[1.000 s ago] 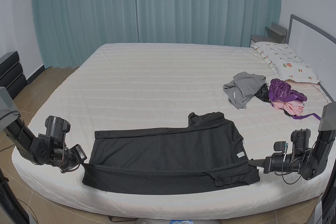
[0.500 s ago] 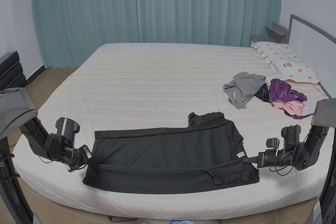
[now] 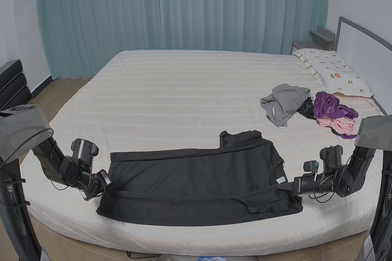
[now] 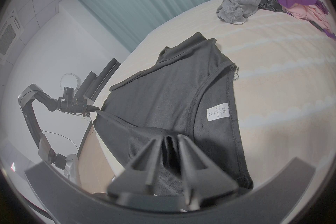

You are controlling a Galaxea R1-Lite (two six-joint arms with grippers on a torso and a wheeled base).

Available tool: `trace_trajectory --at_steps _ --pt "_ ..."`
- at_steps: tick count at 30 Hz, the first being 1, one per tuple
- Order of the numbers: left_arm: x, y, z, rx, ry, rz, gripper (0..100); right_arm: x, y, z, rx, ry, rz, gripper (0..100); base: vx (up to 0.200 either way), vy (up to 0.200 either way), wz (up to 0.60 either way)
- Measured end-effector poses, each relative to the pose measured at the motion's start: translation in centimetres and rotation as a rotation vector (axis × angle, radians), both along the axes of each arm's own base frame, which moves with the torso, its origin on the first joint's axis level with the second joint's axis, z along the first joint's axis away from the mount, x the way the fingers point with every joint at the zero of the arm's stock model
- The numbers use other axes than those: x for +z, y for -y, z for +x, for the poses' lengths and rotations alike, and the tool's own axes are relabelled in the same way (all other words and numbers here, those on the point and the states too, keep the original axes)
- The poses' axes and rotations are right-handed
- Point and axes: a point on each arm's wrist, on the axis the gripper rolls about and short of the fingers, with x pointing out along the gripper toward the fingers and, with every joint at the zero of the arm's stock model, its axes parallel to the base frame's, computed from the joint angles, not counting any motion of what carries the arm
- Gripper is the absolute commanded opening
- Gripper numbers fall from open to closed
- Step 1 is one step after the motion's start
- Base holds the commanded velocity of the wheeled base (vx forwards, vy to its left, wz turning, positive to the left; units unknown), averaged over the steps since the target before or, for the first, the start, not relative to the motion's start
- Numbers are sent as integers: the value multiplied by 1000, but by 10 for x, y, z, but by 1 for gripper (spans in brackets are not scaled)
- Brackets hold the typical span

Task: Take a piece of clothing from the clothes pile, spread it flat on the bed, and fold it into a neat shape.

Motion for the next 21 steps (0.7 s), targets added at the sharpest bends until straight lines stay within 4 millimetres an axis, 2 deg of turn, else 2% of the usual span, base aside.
trace_trajectory --at_steps 11,21 --pt "0 -2 1 8 0 -2 100 2 2 0 -30 -2 2 100 0 0 0" --pt "8 -10 0 28 26 -24 100 5 3 -4 -65 -35 29 100 0 0 0"
